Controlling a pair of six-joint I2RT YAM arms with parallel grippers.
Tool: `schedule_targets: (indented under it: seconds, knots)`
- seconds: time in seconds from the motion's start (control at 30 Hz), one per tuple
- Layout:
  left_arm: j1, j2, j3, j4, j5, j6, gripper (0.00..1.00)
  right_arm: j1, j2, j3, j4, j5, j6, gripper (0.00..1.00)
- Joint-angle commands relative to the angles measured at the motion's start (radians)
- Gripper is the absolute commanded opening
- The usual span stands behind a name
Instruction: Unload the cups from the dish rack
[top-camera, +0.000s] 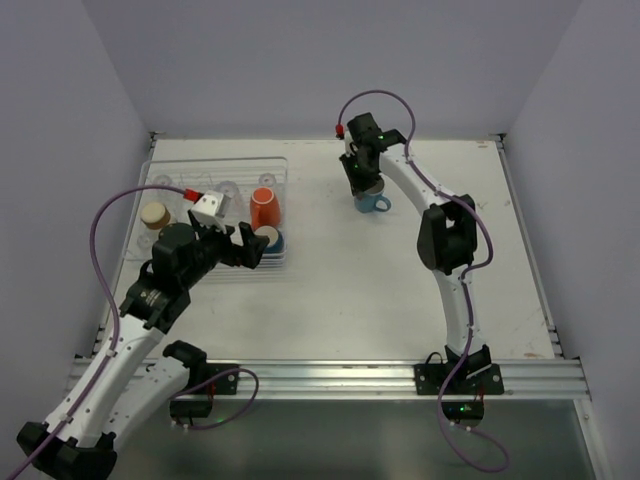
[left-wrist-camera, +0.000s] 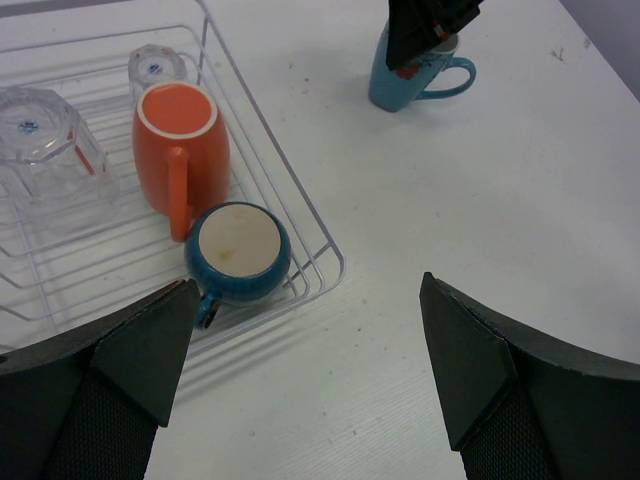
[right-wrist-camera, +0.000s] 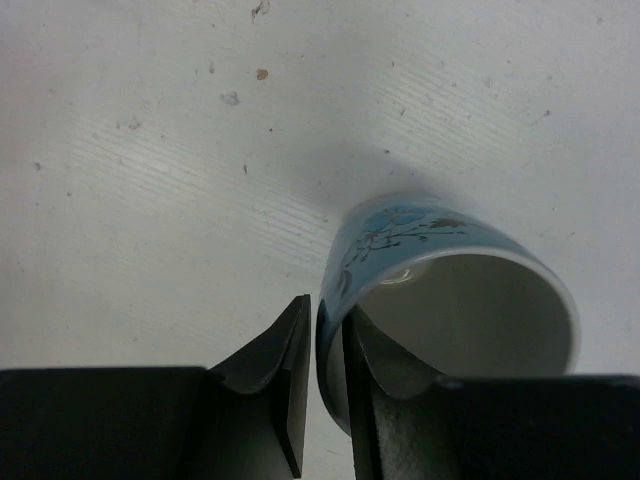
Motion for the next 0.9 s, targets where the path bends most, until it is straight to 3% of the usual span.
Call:
schedule_targets:
  seconds: [0.0, 0.1, 0.27, 0.33, 0.5, 0.67, 0.87]
  knots:
    - [0.021, 0.004, 0.008, 0.012, -0.001, 0.018, 1.0, 0.004, -0.02, 0.003, 0.056, -0.005, -0.025, 0.24]
    - [0.034, 0.02, 0.008, 0.014, 0.005, 0.013, 1.0, 0.004, -0.031, 0.011, 0.059, -0.006, -0.025, 0.34]
    - [0.051, 0.043, 0.014, 0.027, 0.01, 0.003, 1.0, 0.003, -0.061, 0.029, 0.071, -0.019, -0.052, 0.41]
    - [0.053, 0.064, 0.022, 0.032, 0.008, -0.011, 1.0, 0.004, -0.078, 0.046, 0.073, -0.031, -0.048, 0.49]
    - [0.053, 0.136, 0.074, 0.038, -0.013, -0.068, 1.0, 0.004, -0.214, 0.017, 0.135, -0.045, -0.04, 0.63]
    - [0.051, 0.22, 0.137, 0.055, -0.059, -0.129, 1.0, 0.004, -0.38, -0.104, 0.24, -0.077, 0.003, 0.75]
    - [0.051, 0.397, 0.241, 0.075, -0.119, -0.14, 1.0, 0.006, -0.58, -0.276, 0.315, -0.144, 0.038, 0.79]
